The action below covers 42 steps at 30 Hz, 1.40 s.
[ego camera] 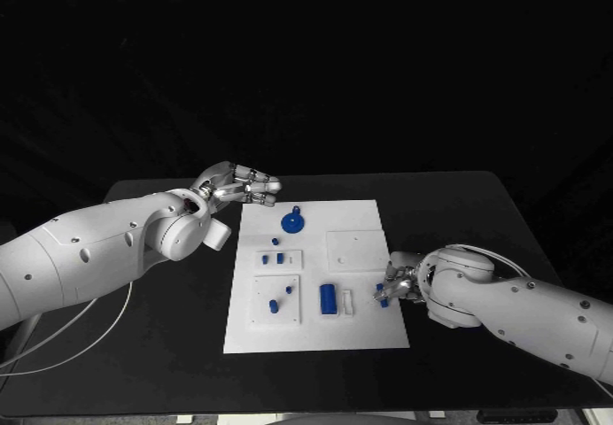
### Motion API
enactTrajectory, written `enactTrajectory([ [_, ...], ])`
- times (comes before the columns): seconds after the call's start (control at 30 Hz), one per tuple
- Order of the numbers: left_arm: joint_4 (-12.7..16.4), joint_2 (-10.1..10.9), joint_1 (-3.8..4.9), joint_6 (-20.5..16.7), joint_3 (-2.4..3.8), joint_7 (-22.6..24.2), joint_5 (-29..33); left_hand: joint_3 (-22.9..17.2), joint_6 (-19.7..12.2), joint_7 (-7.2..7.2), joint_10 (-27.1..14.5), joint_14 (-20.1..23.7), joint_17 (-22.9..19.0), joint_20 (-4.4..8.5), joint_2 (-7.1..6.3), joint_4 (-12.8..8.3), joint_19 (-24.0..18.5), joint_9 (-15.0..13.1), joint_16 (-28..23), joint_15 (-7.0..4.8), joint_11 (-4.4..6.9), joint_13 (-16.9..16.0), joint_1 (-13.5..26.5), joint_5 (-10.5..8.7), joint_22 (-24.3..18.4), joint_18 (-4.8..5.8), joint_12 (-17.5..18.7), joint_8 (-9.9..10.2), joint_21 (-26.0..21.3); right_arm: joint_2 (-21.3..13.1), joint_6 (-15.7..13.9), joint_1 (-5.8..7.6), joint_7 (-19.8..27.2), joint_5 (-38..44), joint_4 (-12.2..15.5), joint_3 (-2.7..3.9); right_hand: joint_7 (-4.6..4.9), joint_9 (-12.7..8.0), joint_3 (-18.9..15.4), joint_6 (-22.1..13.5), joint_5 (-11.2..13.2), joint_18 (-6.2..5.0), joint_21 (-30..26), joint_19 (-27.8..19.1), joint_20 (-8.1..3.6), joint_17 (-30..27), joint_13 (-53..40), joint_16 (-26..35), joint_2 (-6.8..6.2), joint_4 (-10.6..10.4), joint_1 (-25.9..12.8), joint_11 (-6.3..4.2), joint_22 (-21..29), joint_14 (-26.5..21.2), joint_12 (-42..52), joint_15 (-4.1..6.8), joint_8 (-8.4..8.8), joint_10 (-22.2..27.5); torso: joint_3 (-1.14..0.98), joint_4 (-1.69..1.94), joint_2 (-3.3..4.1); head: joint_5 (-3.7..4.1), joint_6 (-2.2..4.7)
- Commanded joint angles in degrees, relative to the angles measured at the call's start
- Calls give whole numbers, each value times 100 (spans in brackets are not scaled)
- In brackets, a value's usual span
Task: Assemble the parts on the task board
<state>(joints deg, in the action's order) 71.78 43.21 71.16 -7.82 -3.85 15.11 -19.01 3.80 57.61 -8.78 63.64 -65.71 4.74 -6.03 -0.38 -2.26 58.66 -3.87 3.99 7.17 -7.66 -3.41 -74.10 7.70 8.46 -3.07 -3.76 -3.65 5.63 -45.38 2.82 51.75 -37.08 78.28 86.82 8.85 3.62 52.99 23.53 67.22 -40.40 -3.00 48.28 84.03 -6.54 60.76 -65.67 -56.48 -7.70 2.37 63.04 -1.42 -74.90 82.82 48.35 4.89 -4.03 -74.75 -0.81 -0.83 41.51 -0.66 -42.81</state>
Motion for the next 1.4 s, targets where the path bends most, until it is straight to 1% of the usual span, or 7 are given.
enactTrajectory([
  [0.03,19,-2,2,94,3,6,-14,2,-52,4,-33,21,3,-15,-39,24,0,-8,-30,7,-18,-8,1,-15,-5,32,-13,-3,29,-29,27,-152,-412,-489,-102,-120,198,-4894,1295,-458,-9,-110,31,104,22,6,-14,-30,8,1325,-44,-5,-576,12,31,18,38,-33,-1,0,2,-8,2],
  [0.23,19,-2,2,105,3,-5,-18,2,-52,4,-33,21,3,-15,-39,24,0,-8,-30,7,-18,-8,1,-15,-5,32,-13,-3,29,-83,-201,-151,-345,-770,82,-105,177,-4890,1131,-381,286,-100,8,108,19,-2,-29,-11,26,1260,-69,-19,-562,18,56,25,42,-50,-1,-4,2,-18,-6],
  [0.57,19,-5,2,131,0,-36,-35,2,-52,4,-33,21,3,-15,-39,24,0,-8,-30,7,-18,-8,1,-15,-5,32,-13,-3,29,-132,-596,-150,-148,-1500,479,2,128,-4883,711,-232,649,-80,-116,157,6,-20,-45,21,97,1102,-29,-40,-553,32,83,38,41,-71,1,0,2,-22,-1],
  [0.67,21,-5,2,146,0,-49,-46,2,-52,4,-33,21,3,-15,-39,24,0,-8,-30,7,-18,-8,1,-15,-5,32,-13,-3,29,-118,-670,-150,-107,-1671,540,16,95,-4875,531,-137,893,-67,-145,173,7,-28,-60,28,153,1015,-37,-53,-553,39,112,39,42,-93,1,-2,4,-27,-2],
  [0.93,23,-6,2,156,-3,-64,-55,2,-52,4,-33,21,3,-15,-39,24,0,-8,-30,7,-18,-8,1,-15,-5,32,-13,-3,29,-66,-786,-149,-75,-1793,571,25,41,-4878,176,3,1053,-44,-201,206,-4,-34,-71,28,255,929,12,-67,-560,45,134,47,38,-115,3,-3,1,-20,4],
  [1.3,27,-7,2,164,-6,-81,-64,-2,-54,4,-40,22,4,-16,-43,32,-2,-9,-30,9,-20,-8,-2,-11,-11,33,-12,-3,32,49,-842,-147,-80,-1803,477,26,6,-4868,50,87,1239,-35,-225,220,-11,-41,-73,30,299,857,11,-80,-563,48,141,54,39,-132,6,1,2,-21,13],
  [1.4,28,-8,2,168,-7,-88,-68,-2,-54,4,-40,22,4,-16,-43,32,-2,-9,-30,9,-20,-8,-2,-11,-11,33,-12,-3,32,85,-854,-147,-78,-1804,452,26,-8,-4866,-13,104,1467,-31,-232,225,-11,-41,-72,28,323,806,12,-83,-563,51,142,54,39,-138,2,1,4,-30,11],
])
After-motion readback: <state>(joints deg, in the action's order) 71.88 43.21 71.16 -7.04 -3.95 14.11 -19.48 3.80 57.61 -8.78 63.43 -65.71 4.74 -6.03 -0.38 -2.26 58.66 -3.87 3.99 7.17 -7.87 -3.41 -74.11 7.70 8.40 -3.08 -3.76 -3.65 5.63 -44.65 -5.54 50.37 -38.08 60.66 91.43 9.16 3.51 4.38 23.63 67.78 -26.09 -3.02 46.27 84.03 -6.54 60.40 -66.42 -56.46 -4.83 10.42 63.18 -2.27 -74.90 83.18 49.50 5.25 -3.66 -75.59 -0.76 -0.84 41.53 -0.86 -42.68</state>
